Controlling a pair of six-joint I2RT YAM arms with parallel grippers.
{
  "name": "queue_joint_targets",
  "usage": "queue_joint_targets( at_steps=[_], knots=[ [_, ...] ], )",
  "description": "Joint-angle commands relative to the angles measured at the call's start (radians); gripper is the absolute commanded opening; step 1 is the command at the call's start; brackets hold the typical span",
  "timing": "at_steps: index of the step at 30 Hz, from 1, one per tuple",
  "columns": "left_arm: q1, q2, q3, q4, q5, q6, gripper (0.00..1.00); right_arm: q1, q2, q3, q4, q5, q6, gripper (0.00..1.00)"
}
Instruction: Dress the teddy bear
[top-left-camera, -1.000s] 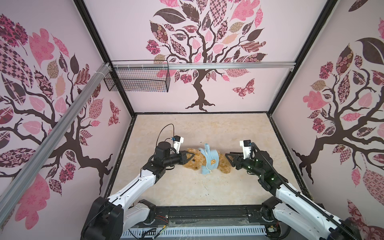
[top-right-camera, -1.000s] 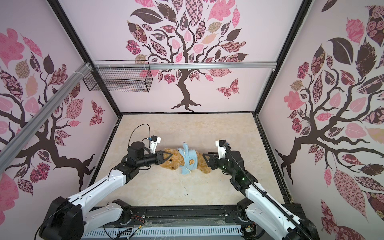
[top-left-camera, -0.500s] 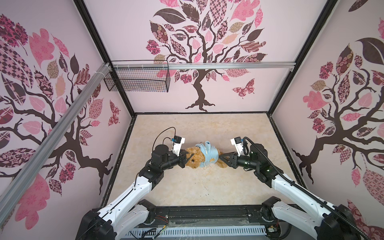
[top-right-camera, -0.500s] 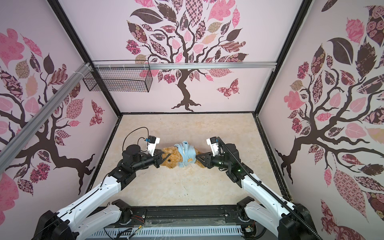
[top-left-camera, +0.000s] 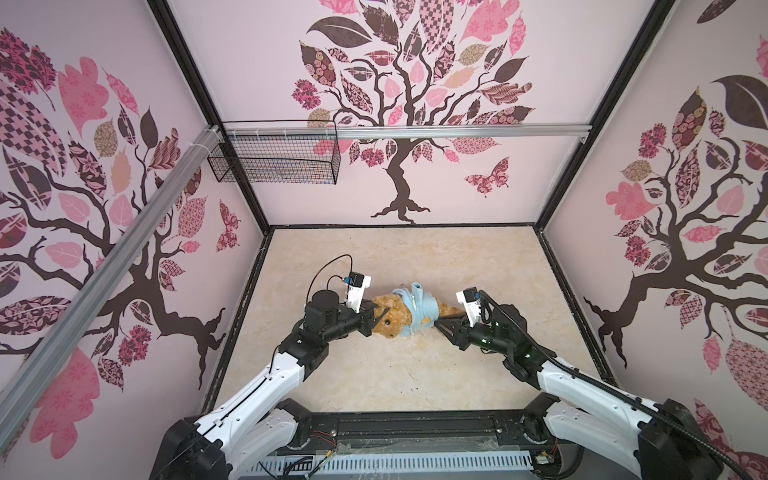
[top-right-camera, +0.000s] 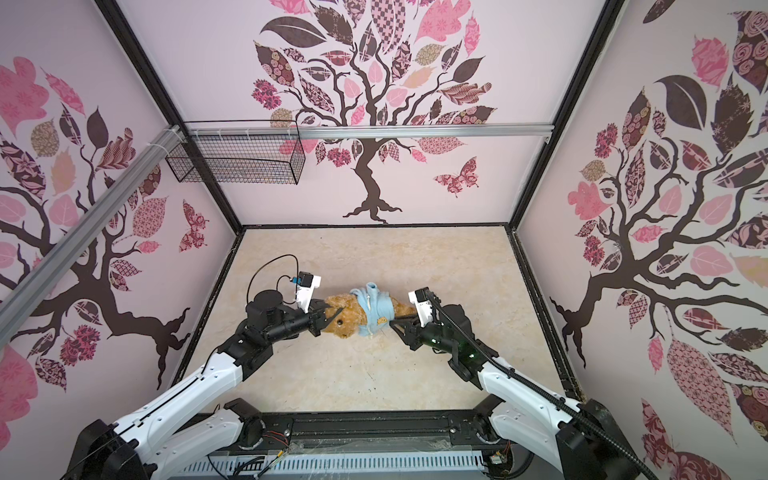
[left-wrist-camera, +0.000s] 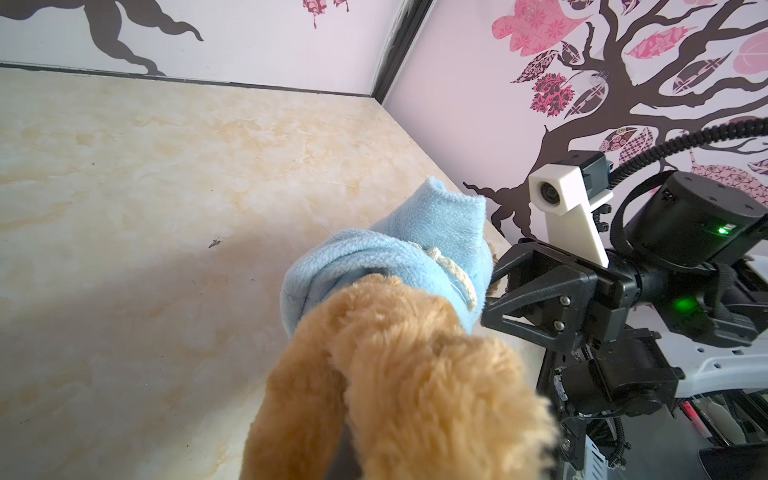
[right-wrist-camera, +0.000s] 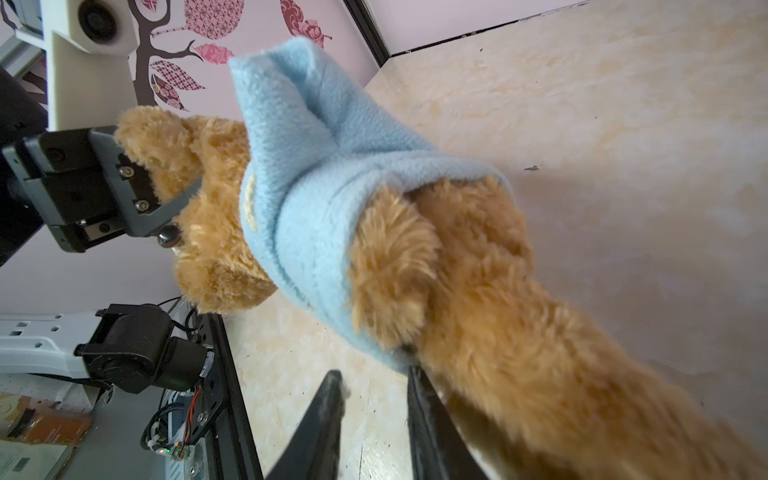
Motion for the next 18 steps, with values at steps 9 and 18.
queue_joint_targets(
  at_steps=[9,18],
  knots=[
    [-0.006,0.01,-0.025,0.045,-0.02,-0.06,0.0,0.006,0.083,0.02,0.11,0.028,-0.013,0.05],
    [-0.007,-0.047,-0.053,0.112,-0.118,-0.189,0.0,0.005,0.022,-0.063,0.107,0.209,0.124,0.0]
  ],
)
